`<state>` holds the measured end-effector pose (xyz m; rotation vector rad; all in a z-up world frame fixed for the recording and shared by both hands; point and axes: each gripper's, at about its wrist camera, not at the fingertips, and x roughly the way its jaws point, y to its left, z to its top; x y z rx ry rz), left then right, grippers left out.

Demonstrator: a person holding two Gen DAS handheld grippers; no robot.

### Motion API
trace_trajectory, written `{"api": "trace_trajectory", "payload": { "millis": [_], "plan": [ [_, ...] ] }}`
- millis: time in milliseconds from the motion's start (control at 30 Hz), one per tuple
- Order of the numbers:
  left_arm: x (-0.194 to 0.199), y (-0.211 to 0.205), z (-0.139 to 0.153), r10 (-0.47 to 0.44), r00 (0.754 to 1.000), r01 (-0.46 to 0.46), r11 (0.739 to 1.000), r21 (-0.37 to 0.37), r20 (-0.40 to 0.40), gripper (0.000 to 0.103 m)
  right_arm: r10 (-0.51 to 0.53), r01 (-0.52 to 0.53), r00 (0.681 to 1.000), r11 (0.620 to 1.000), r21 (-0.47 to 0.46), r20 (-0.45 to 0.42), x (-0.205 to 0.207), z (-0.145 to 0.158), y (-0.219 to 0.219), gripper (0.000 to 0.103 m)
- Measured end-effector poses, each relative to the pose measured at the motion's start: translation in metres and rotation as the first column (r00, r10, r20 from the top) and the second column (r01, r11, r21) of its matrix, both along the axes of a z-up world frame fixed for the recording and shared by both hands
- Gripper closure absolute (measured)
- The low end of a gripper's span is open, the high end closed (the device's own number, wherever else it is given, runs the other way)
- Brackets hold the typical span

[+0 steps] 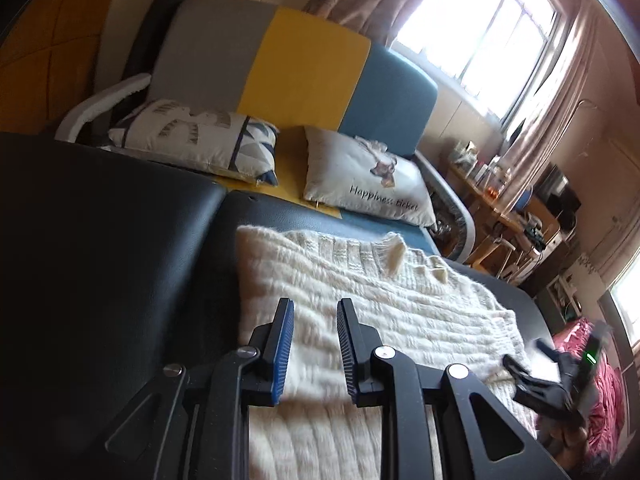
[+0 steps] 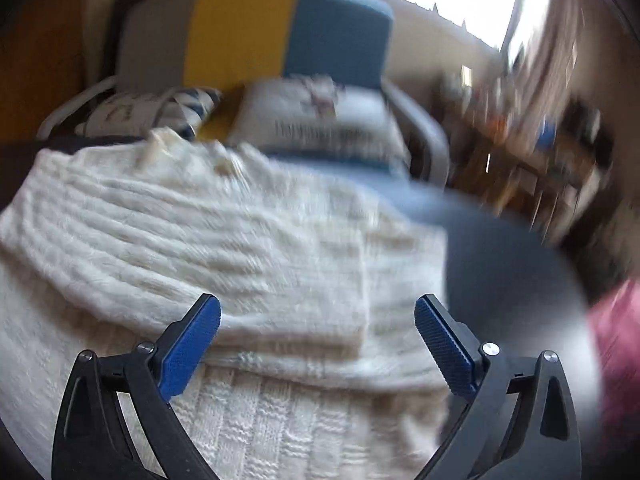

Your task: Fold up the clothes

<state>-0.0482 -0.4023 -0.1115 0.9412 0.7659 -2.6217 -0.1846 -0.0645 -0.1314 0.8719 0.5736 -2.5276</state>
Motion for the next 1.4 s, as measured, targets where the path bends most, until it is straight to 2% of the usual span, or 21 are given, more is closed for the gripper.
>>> {"api": "trace_trajectory", "payload": {
  "millis": [67, 100, 167, 233, 400, 500, 667, 767, 967, 1067, 1167, 1300, 1400],
  "plan": [
    [-0.015, -0.002, -0.004, -0.012, 1.000, 0.012, 1.000, 0.008, 0.021, 0.081, 0.045, -0.045, 0.996, 0.999, 0.012, -0.072, 0.012, 0.008, -0.006, 0.004],
    [-0.023, -0.003, -0.005, -0.018, 0.999, 0.018, 1.000, 0.012, 0.032, 0.081, 0.070, -0.071, 0.996, 0.998, 0.002, -0.060, 0.013, 0.009, -0.010, 0.004],
    [-0.035, -0.004, -0.011, -0.026, 0.998, 0.026, 1.000, 0.004, 0.059, 0.081, 0.147, -0.147, 0.989, 0.989, -0.016, 0.004, 0.010, 0.006, -0.018, 0.004],
    [-0.046, -0.003, -0.018, -0.033, 0.996, 0.034, 0.999, -0.006, 0.087, 0.081, 0.177, -0.173, 0.981, 0.983, -0.057, 0.082, -0.001, -0.003, -0.019, 0.004],
    [-0.064, -0.008, -0.037, -0.048, 0.987, 0.047, 0.999, 0.008, 0.156, 0.081, 0.139, -0.102, 0.953, 0.984, -0.148, 0.268, -0.035, -0.029, -0.006, 0.004],
    [-0.063, -0.004, -0.038, -0.059, 0.986, 0.062, 0.998, -0.016, 0.153, 0.081, 0.153, -0.099, 0.945, 0.976, -0.193, 0.288, -0.040, -0.031, 0.001, 0.004],
    [-0.062, -0.002, -0.037, -0.073, 0.987, 0.079, 0.996, -0.035, 0.145, 0.081, 0.194, -0.117, 0.947, 0.951, -0.287, 0.258, -0.045, 0.005, 0.009, 0.004],
    [-0.066, -0.003, -0.041, -0.072, 0.984, 0.080, 0.996, -0.038, 0.163, 0.081, 0.246, -0.150, 0.928, 0.935, -0.321, 0.281, -0.058, 0.012, -0.001, 0.004],
    [-0.069, 0.000, -0.046, -0.083, 0.977, 0.099, 0.993, -0.072, 0.195, 0.081, 0.202, -0.099, 0.902, 0.957, -0.274, 0.381, -0.083, -0.016, -0.013, 0.004],
    [-0.067, 0.005, -0.043, -0.095, 0.975, 0.118, 0.987, -0.106, 0.202, 0.081, 0.127, -0.045, 0.906, 0.978, -0.206, 0.405, -0.093, -0.034, -0.008, 0.004],
    [-0.055, 0.004, -0.035, -0.088, 0.984, 0.108, 0.987, -0.122, 0.158, 0.081, 0.112, -0.034, 0.915, 0.979, -0.203, 0.387, -0.087, -0.025, -0.001, 0.004],
    [-0.030, -0.003, -0.030, -0.060, 0.993, 0.072, 0.990, -0.119, 0.103, 0.081, 0.192, -0.139, 0.935, 0.972, -0.189, 0.299, -0.047, -0.003, -0.007, 0.004],
    [-0.016, -0.010, -0.030, -0.034, 0.994, 0.047, 0.991, -0.123, 0.102, 0.081, 0.274, -0.226, 0.916, 0.956, -0.188, 0.292, -0.024, -0.002, -0.018, 0.004]
  ]
}}
